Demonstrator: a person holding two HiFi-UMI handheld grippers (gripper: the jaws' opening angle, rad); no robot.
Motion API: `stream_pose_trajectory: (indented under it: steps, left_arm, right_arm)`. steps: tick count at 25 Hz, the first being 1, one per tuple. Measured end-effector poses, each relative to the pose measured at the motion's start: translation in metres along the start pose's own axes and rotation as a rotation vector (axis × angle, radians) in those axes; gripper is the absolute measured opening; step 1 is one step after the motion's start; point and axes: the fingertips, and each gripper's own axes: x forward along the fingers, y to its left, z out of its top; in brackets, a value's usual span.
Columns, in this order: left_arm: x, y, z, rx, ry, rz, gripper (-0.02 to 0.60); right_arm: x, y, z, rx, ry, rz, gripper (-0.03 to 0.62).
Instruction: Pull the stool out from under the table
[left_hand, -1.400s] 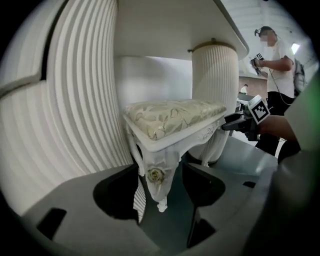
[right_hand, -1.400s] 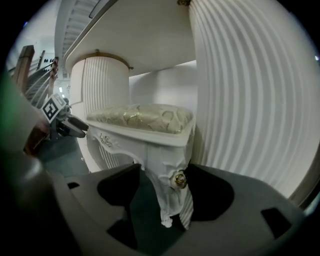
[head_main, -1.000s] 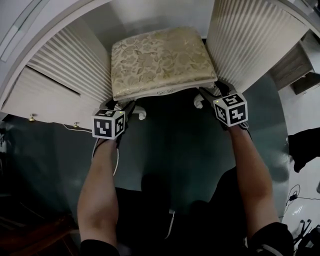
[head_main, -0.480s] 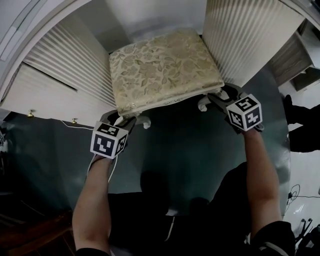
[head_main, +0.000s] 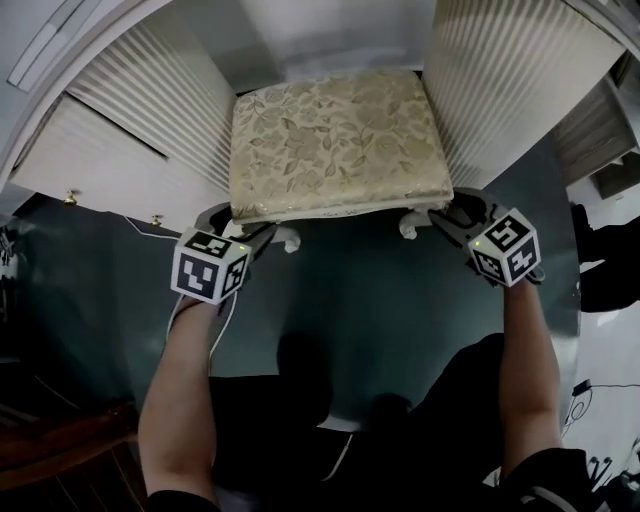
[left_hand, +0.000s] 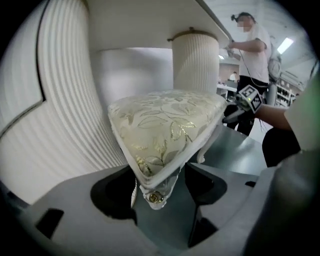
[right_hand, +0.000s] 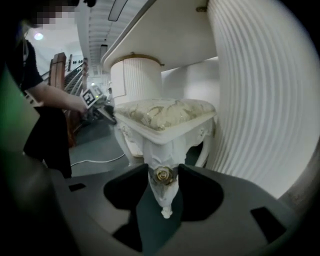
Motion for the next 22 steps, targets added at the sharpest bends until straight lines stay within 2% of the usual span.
stream_pose_trajectory:
  steps: [2,5,7,9,12,15,18,20,22]
  left_arm:
    - [-0.003,-0.001,0.001,-0.076,-0.012,0.006,0.256]
    - [-0.003,-0.006,-0.001,-0.088,-0.007,0.038,0.295]
    - [-0.004,-0.008,-0.002,-0.095,-0.005,0.056,0.298]
    - [-0.005,-0.008,-0.001,-0.113,-0.007,0.056,0.302]
    - [-0.005,-0.008,0.000,-0.100,0.003,0.039,0.304]
    - [-0.005,-0.008,-0.002,-0.042,0.011,-0.010,0.304]
    - [-0.010,-0.005,-0.005,0.125,0.057,-0.066,0.228]
    - [-0.014,-0.006,-0.007,0.218,0.101,-0.112,0.222]
    - [-0.016,-0.006,-0.008,0.223,0.125,-0.144,0.235]
  right_arm:
    - [0.000,0.002,-0.001,-0.077,0.025,0.027,0.223]
    - [0.000,0.005,-0.003,-0.123,0.054,0.029,0.268]
    - [0.000,0.003,-0.002,-0.113,0.043,0.022,0.253]
    - [0.003,-0.001,0.000,-0.125,0.040,-0.001,0.201]
    - [0.008,-0.001,0.000,-0.132,0.044,-0.020,0.233]
    - [0.008,-0.001,-0.003,-0.094,0.033,-0.052,0.236]
    - [0.012,-0.003,0.000,-0.026,0.034,-0.136,0.267]
    - [0.012,-0.002,0.001,0.030,0.050,-0.165,0.267]
    - [0.013,-0.002,0.002,0.053,0.053,-0.155,0.265]
